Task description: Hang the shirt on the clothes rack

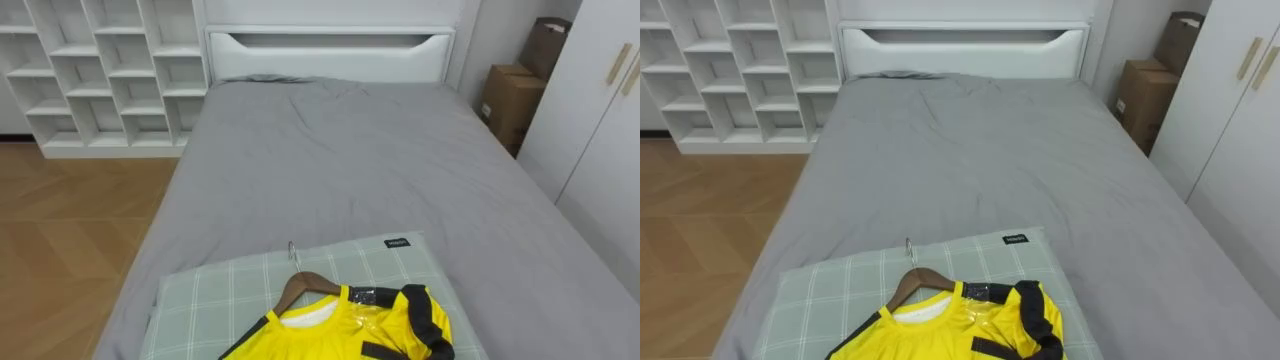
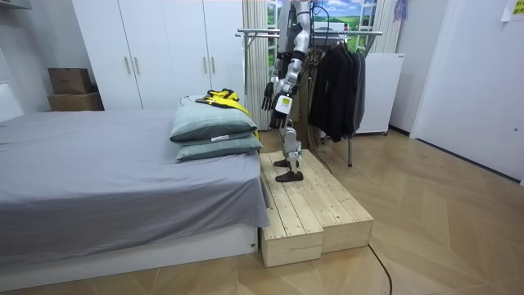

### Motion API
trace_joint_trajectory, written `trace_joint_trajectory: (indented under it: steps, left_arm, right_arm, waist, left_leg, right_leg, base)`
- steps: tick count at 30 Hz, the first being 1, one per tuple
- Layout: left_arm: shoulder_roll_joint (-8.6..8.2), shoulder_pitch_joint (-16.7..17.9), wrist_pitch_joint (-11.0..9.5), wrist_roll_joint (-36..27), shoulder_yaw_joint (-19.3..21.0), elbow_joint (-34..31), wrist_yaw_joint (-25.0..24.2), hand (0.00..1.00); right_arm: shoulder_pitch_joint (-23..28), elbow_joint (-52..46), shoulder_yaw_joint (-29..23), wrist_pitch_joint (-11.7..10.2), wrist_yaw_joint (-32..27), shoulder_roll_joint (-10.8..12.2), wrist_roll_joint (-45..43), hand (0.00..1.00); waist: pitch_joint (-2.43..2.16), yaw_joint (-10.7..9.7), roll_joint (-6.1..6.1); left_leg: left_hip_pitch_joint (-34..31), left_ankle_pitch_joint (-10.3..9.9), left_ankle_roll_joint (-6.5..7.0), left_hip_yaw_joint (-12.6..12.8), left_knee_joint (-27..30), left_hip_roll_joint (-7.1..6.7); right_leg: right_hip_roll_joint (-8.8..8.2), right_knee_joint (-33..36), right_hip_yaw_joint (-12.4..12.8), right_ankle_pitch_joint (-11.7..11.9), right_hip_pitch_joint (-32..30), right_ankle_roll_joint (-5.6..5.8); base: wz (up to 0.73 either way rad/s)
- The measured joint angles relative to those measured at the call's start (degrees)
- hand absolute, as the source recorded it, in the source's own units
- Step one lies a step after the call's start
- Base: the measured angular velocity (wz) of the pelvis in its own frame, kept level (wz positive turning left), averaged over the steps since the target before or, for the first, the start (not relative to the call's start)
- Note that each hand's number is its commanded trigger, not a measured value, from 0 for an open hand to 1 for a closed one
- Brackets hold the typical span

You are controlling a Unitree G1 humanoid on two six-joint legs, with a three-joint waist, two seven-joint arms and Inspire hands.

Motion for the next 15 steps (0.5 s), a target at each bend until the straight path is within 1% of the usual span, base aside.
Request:
trace_joint_trajectory:
  steps: [7, 9, 11, 13, 15]
  left_arm:
    - [0.01, -0.05, -0.09, 0.02, -0.06, 0.0, 0.05, 0.0]
    - [-0.11, 0.1, -0.32, 0.04, 0.07, 0.01, 0.17, 0.0]
    - [-0.29, 0.36, -0.54, 0.06, 0.65, 0.0, 0.16, 0.0]
    - [-0.38, 1.01, -0.53, 0.09, 2.43, 0.17, 0.18, 0.0]
    - [-0.31, 1.61, -0.54, 0.09, 2.57, 0.16, 0.52, 0.0]
  right_arm:
    - [-0.13, -0.05, -0.03, 0.22, 0.0, -0.1, 1.66, 0.0]
    - [0.49, 0.27, -0.32, 0.16, -0.33, -0.14, 5.07, 0.0]
    - [1.2, 0.27, -1.71, 0.13, -0.37, -0.13, 7.09, 0.0]
    - [2.18, 0.46, -4.16, 0.17, -0.22, 0.03, 8.09, 0.0]
    - [2.67, 0.7, -5.17, 0.2, -0.19, 0.02, 8.9, 0.0]
  waist:
    - [0.03, 0.04, 0.1]
    - [0.0, -0.01, 0.25]
    - [0.1, 0.0, 0.14]
    - [0.14, -0.05, 0.14]
    - [0.24, -0.09, 0.13]
  left_leg:
    - [-0.35, 0.0, 0.0, -0.34, 0.0, -0.03]
    - [-0.3, 0.0, 0.0, -0.44, -0.02, -0.05]
    - [-0.12, 0.01, -0.01, -0.49, -0.3, -0.05]
    - [0.55, 0.02, -0.03, -0.5, -0.68, -0.04]
    - [1.01, 0.01, -0.04, -0.52, -0.9, -0.05]
  right_leg:
    - [0.03, -0.05, -0.09, 0.0, -0.22, 0.0]
    - [0.01, -0.13, -0.26, 0.0, -0.11, 0.0]
    - [0.01, -0.16, -0.32, 0.0, -0.08, 0.0]
    - [0.03, -0.18, -0.35, -0.01, 0.39, 0.02]
    - [0.03, -0.26, -0.23, -0.04, 0.73, 0.06]
  base:
    - [0.0]
    - [0.02]
    - [0.0]
    - [0.0]
    - [0.0]
